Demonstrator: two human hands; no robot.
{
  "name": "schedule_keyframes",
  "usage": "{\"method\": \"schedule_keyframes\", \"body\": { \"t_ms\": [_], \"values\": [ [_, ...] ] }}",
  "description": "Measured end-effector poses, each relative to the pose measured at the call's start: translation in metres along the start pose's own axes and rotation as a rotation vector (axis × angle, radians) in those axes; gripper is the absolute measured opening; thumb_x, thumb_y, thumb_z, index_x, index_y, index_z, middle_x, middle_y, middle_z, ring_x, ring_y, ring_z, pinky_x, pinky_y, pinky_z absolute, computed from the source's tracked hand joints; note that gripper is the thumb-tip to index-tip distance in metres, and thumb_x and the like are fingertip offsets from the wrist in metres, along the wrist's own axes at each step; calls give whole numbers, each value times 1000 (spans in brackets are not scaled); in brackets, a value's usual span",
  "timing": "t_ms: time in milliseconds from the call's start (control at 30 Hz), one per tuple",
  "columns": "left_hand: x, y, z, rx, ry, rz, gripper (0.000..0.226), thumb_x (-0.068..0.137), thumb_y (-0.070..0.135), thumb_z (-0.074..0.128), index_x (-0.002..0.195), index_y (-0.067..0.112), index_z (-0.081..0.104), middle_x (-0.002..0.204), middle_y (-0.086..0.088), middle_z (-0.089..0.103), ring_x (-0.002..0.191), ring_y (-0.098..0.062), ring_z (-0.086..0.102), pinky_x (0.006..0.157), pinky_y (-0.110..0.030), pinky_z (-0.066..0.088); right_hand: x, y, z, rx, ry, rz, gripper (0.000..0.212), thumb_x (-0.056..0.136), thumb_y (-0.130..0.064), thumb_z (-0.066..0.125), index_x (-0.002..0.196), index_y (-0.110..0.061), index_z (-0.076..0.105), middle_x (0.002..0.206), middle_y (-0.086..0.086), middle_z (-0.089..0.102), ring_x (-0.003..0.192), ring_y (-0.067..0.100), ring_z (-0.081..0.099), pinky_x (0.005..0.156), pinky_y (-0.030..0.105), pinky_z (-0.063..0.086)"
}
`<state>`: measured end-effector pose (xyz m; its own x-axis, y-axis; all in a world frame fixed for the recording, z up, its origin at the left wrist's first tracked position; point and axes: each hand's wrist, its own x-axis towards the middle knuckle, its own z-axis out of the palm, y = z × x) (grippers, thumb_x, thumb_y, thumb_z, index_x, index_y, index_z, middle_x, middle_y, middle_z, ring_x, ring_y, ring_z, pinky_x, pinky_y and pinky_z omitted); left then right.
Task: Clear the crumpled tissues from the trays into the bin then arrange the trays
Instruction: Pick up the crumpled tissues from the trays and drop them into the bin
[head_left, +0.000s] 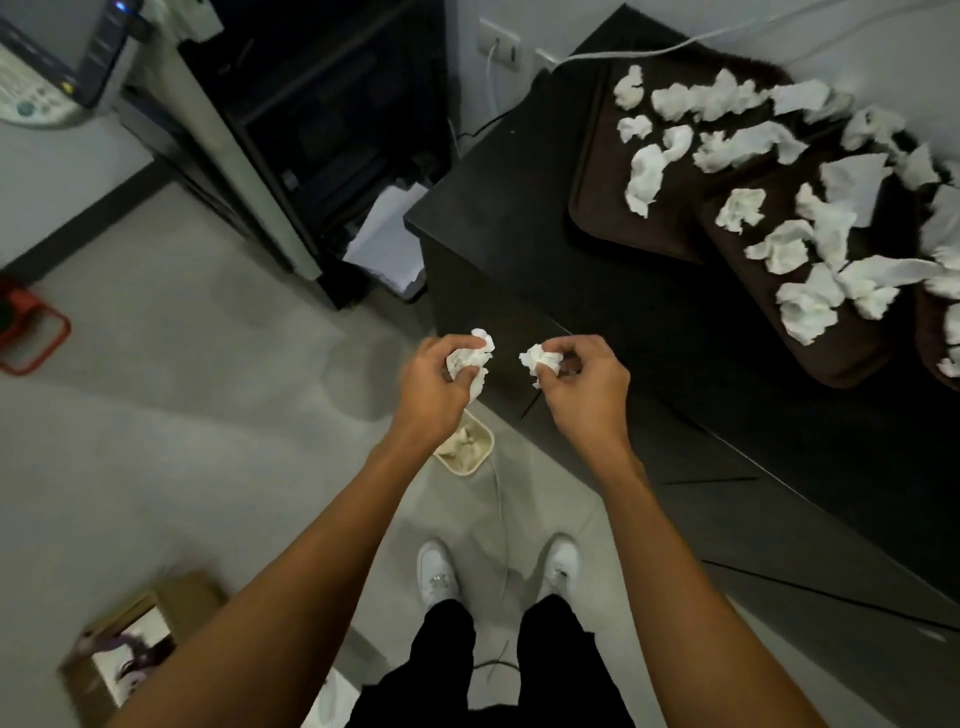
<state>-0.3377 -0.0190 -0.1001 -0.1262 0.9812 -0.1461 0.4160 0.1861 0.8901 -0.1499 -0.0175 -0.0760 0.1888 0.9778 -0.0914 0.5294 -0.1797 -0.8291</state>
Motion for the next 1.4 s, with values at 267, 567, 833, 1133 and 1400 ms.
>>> {"method": "schedule_keyframes", "body": {
  "t_ms": [267,567,833,1133,1400],
  "values": [
    [2,-74,6,5,129,-144,18,96,21,69,106,36,70,115,10,65,96,-6,66,86,-35,62,20,44,70,-47,-203,-8,22,85,-3,77,103,-14,73,112,-2,61,88,8,67,77,15,58],
    [31,-182,49,58,183,-320,21,96,16,65,114,21,74,117,1,65,103,-17,65,89,-27,54,44,132,159,-80,-347,20,18,88,-2,73,103,-11,70,112,1,60,87,6,62,67,-1,46],
    [58,-283,79,122,161,-371,22,98,21,64,117,16,74,121,-7,65,104,-24,64,86,-27,51,58,229,258,-181,-400,38,22,90,-13,76,111,-15,69,121,4,61,106,17,65,79,6,50],
    [68,-361,96,154,149,-344,20,95,21,69,113,21,75,117,-6,66,95,-14,58,86,-30,52,59,320,332,-406,-670,173,49,95,-30,69,140,-18,56,142,3,56,130,24,54,108,33,46],
    [78,-399,121,172,93,-349,20,94,19,69,113,23,75,111,0,62,94,-15,58,83,-23,44,72,371,324,-571,-728,231,71,92,-19,62,156,-15,32,163,4,32,145,28,36,112,40,41]
  ]
}}
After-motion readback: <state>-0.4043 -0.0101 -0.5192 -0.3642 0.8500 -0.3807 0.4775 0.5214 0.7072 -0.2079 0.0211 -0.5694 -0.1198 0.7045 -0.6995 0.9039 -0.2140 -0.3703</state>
